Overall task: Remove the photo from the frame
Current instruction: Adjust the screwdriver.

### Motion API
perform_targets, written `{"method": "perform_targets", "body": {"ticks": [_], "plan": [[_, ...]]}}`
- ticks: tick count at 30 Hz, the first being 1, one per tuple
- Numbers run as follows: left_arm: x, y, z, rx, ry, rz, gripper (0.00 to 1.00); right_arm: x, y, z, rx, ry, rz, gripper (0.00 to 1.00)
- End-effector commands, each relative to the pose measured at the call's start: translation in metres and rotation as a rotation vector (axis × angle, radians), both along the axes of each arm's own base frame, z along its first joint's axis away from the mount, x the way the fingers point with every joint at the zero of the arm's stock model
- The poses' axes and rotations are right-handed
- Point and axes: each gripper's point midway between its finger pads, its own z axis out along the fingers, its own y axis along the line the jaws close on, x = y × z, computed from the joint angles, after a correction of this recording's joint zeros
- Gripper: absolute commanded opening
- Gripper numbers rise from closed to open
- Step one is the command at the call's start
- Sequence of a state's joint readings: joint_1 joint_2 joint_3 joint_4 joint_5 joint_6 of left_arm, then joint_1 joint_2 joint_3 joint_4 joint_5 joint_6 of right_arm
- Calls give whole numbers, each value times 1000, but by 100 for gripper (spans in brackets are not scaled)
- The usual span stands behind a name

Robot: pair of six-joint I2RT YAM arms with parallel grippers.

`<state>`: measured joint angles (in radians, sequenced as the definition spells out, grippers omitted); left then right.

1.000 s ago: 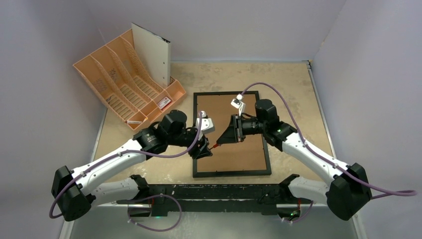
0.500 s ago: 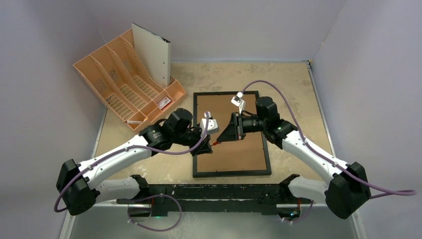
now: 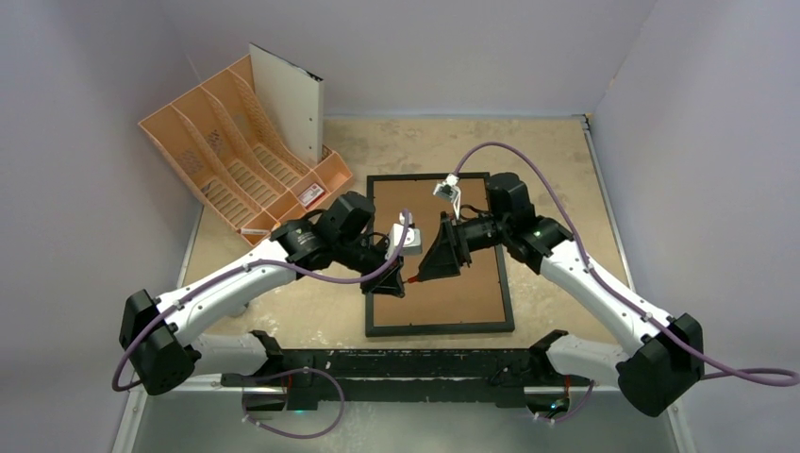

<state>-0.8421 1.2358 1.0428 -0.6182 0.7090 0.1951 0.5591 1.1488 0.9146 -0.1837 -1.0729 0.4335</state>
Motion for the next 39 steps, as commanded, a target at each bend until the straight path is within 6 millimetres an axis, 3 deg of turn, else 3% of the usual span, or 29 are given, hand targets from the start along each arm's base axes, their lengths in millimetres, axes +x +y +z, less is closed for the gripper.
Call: {"method": "perform_targets", "body": {"ticks": [1,5,11,16,19,20,22,23,25,32,36,38,39], "plan": [[-3,-11,40,-119,-72,-80,0,-18,-7,6,13,-31,108,60],[-2,-12,41,-122,-72,-72,0,-16,-7,1,-1,-17,93,59],[3,-12,41,-115,-86,-43,0,-14,-6,-2,-6,-5,77,43],[4,-12,34,-92,-71,-44,0,-12,-5,0,2,-15,59,20],[5,-13,33,-90,-74,-39,0,-12,-5,-3,-4,-7,61,17],[6,-13,34,-91,-78,-36,0,-12,-5,-4,-6,-4,61,18],[8,-13,35,-95,-86,-29,0,-13,-6,-7,-11,5,61,42],[9,-13,36,-96,-90,-27,0,-14,-6,-6,-6,0,63,48],[10,-13,36,-96,-95,-22,0,-16,-6,-5,1,0,63,51],[11,-14,33,-87,-89,-19,0,-13,-5,-7,-7,19,56,26],[13,-13,32,-84,-89,-11,0,-9,-4,-12,-21,27,35,0],[15,-13,29,-73,-87,4,0,-5,-3,-15,-36,25,6,0],[18,-13,28,-64,-93,23,5,-3,-3,-15,-41,23,-5,0]]}}
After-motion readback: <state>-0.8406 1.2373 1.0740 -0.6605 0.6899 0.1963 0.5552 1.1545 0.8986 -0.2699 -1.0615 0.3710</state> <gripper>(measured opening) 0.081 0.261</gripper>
